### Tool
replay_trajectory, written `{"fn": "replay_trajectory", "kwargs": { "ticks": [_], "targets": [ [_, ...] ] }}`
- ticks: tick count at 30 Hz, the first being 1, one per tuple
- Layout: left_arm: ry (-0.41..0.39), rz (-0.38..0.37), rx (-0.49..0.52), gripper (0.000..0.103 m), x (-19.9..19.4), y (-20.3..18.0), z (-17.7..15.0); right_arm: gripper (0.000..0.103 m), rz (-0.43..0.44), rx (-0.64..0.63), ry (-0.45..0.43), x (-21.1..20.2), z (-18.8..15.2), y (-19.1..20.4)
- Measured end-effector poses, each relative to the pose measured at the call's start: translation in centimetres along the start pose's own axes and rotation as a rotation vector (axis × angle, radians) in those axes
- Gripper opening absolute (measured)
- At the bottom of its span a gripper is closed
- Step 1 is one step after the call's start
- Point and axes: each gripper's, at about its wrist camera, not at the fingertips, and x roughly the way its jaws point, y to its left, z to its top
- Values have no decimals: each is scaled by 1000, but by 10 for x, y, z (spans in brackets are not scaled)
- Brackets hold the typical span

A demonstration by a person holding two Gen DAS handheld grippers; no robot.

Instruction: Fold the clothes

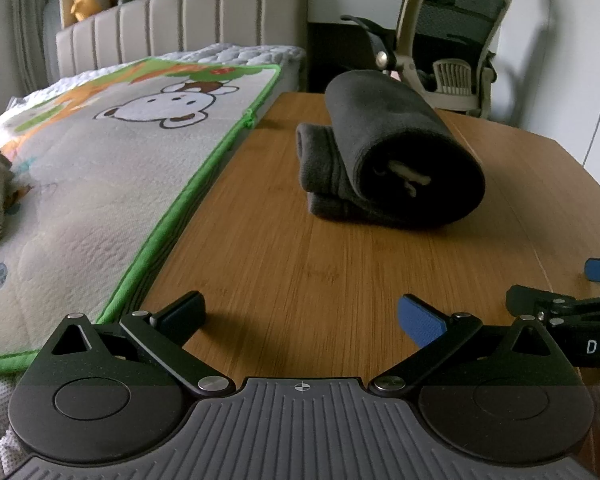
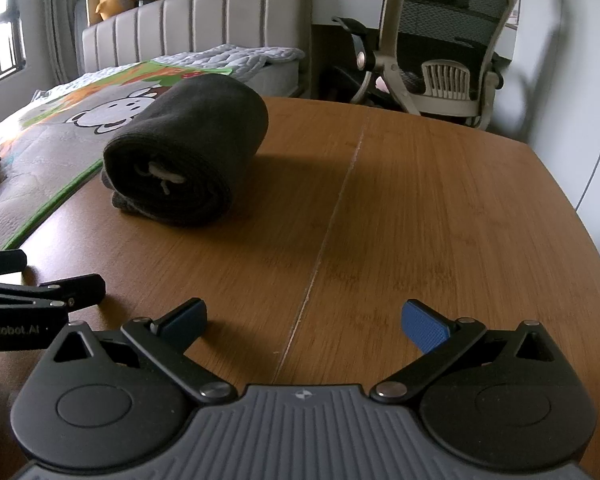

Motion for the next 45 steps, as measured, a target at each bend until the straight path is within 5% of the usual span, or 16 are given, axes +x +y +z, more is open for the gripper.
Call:
{"fn": "replay_trajectory", "kwargs": {
  "ticks": [45],
  "targets": [
    [-3,-1,12,103,2,-2,0,103,4,-6,-1,-1,0,2]
  ]
}}
